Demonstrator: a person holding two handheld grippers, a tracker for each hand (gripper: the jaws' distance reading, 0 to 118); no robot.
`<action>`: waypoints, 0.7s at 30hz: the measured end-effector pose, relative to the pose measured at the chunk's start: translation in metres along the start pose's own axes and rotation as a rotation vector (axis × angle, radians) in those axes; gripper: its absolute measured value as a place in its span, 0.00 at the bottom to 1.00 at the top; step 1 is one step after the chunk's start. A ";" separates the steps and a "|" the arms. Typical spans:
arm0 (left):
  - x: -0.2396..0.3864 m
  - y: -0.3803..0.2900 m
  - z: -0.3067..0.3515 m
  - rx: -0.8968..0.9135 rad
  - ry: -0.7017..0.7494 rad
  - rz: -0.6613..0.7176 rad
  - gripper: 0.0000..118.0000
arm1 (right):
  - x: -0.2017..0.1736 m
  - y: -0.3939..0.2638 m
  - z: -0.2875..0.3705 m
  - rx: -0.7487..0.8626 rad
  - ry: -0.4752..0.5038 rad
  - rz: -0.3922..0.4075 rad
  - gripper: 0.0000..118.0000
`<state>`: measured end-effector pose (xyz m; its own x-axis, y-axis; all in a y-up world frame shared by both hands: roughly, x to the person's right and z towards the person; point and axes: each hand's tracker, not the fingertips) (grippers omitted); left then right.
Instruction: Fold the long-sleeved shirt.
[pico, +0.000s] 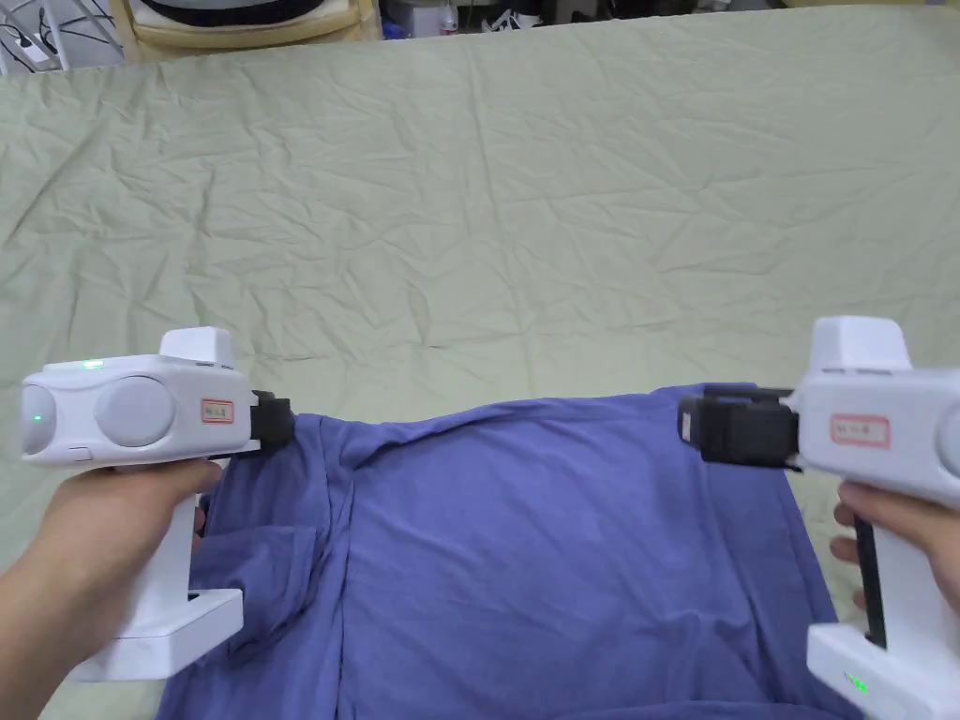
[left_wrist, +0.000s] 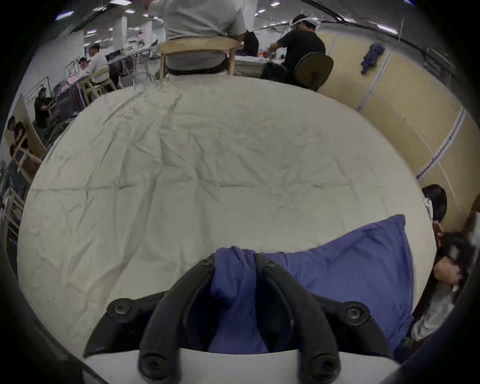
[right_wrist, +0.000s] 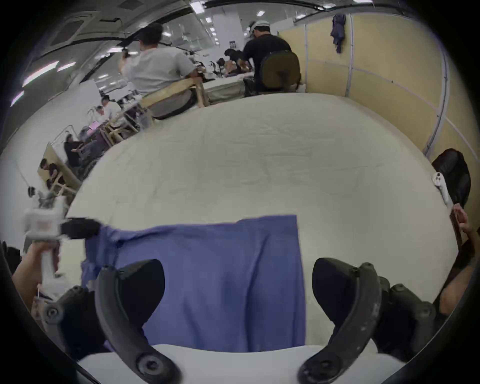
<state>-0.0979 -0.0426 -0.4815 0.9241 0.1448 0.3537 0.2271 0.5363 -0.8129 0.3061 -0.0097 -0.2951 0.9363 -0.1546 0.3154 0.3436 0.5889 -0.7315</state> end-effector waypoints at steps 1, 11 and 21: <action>-0.002 0.003 0.002 0.010 -0.004 0.008 0.17 | 0.004 0.015 -0.015 -0.036 -0.025 -0.015 1.00; -0.032 0.017 0.004 0.005 -0.033 0.120 0.16 | 0.025 0.043 -0.133 -0.393 -0.134 -0.011 0.41; -0.043 0.043 0.015 0.044 -0.058 0.102 0.15 | 0.007 0.096 -0.089 -0.249 -0.060 0.089 0.05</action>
<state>-0.1330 -0.0132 -0.5244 0.9222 0.2475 0.2973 0.1178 0.5524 -0.8252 0.3521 -0.0247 -0.4164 0.9603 -0.0590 0.2727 0.2740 0.3836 -0.8819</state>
